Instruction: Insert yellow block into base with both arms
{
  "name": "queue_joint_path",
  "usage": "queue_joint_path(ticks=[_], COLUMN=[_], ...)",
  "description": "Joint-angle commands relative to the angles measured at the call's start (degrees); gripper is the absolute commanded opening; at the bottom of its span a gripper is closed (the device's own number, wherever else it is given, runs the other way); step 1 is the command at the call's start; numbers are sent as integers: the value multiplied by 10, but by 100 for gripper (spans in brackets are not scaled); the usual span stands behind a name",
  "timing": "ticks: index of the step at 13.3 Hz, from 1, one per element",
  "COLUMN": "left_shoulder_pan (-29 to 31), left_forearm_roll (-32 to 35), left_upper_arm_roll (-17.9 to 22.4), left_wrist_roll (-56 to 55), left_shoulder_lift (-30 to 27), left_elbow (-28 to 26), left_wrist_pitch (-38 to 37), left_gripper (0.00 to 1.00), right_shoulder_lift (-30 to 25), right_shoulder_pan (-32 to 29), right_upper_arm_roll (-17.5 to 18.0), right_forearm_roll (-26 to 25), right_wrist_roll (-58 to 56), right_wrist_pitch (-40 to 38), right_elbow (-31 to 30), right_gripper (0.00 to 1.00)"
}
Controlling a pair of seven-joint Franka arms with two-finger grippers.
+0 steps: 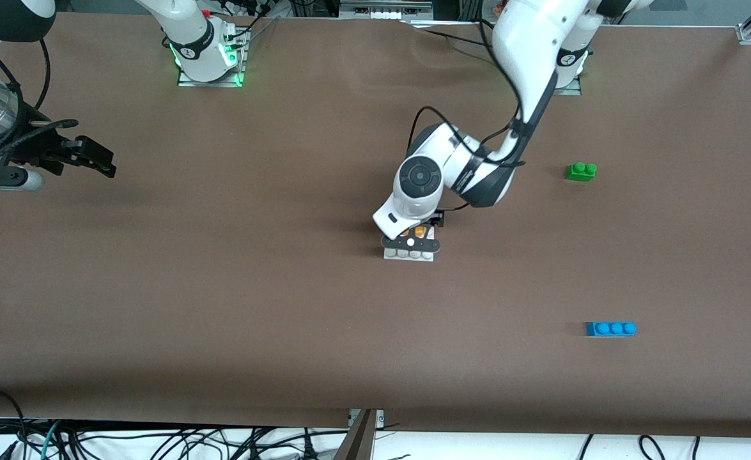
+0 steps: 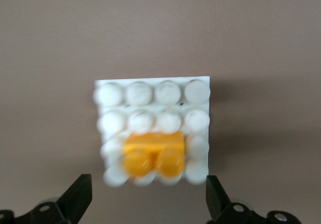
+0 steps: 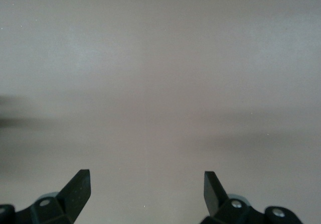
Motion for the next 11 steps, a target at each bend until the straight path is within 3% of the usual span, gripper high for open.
queue_joint_path(ticks=[1,5,9,11], left_shoulder_pan=[29,136,252,330], left_forearm_roll=[-13,-12,-9,-9], left_upper_arm_roll=[6,6,7,-29], left_wrist_roll=[11,83,193,260], left_shoulder_lift=[-108,-199,-251,-263], left_elbow=[-18,-17,-17,-18], left_wrist_pitch=[-99,-161,-192,-194], left_gripper=[100,100,100,100], right_shoulder_lift=[1,1,1,1], right_shoulder_pan=[-6,-6,-6,-6], right_upper_arm_roll=[2,2,2,2], right_forearm_roll=[10,11,11,11], right_wrist_roll=[3,3,3,3], right_wrist_pitch=[-6,-7,-9,-9], right_elbow=[8,8,8,8], right_gripper=[100,100,100,100])
